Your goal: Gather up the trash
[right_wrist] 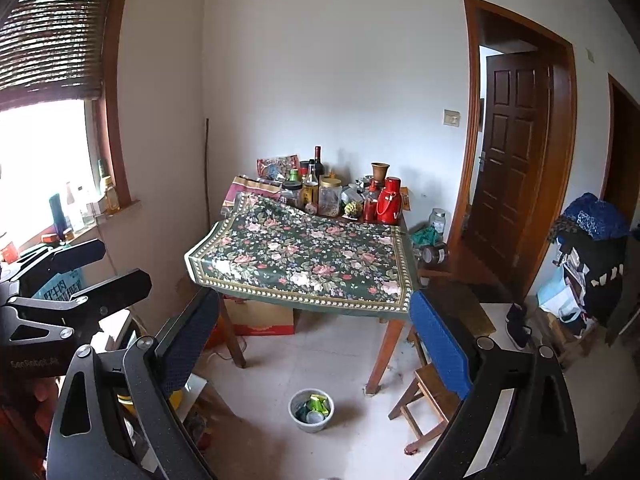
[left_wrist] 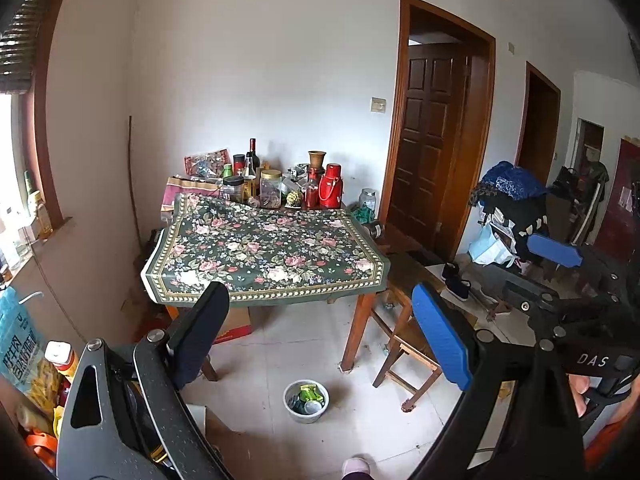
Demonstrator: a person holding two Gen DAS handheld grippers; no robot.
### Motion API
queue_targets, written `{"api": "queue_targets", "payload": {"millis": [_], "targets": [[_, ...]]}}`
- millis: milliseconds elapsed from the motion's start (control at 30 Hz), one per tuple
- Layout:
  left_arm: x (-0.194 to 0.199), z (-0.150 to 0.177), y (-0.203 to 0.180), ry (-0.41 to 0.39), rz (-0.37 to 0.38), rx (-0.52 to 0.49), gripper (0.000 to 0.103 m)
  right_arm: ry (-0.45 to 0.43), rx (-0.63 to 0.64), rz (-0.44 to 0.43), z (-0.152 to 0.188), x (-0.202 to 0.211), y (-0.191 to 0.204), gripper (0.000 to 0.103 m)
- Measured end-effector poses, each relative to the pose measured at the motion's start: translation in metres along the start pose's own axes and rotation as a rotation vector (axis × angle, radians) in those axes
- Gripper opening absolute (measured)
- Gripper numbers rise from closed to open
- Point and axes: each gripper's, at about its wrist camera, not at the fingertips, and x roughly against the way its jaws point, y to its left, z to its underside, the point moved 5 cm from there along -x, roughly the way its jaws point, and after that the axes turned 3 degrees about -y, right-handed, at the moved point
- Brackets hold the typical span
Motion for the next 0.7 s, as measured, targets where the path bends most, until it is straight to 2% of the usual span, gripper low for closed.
{"api": "queue_targets", "payload": {"millis": [700], "targets": [[-0.0021, -0.0009, -0.0006, 0.010, 0.018, 0.030, 0.094, 0.005, -0.010, -0.003, -0.0021, 0.0045, 0.0008, 0.095]]}}
